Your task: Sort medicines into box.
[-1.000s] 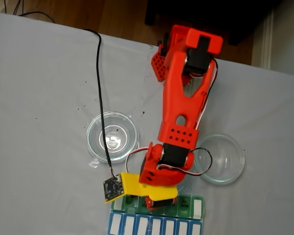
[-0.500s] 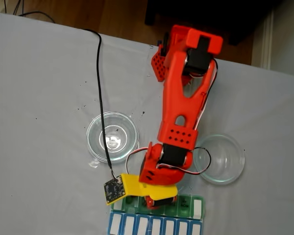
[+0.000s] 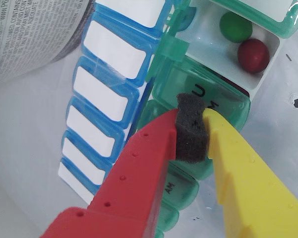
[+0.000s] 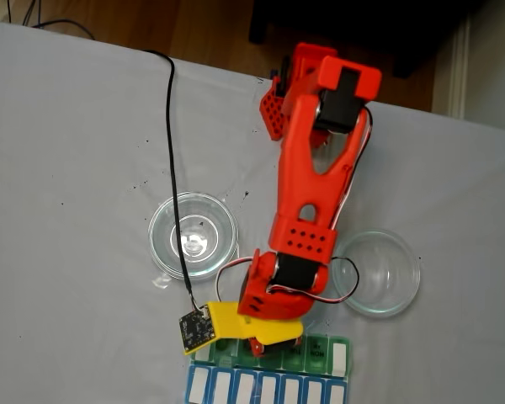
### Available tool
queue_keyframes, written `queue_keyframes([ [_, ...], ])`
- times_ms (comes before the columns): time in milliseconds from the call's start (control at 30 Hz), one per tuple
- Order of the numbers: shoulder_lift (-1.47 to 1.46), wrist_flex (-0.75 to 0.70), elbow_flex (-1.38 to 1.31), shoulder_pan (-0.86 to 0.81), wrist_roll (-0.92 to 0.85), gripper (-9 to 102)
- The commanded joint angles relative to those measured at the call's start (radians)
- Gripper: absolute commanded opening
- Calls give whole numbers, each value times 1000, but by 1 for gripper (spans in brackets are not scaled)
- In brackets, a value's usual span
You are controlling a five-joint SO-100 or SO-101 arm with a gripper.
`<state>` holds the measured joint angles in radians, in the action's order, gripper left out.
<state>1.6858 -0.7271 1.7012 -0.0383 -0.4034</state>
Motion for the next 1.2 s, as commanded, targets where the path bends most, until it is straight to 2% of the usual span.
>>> queue_keyframes([
  [0,-5,-25,-75,6,3,1],
  [767,-97,-230,-190,-14,-52,1],
  [1167,-150,-250,-195,-3,-106,1],
])
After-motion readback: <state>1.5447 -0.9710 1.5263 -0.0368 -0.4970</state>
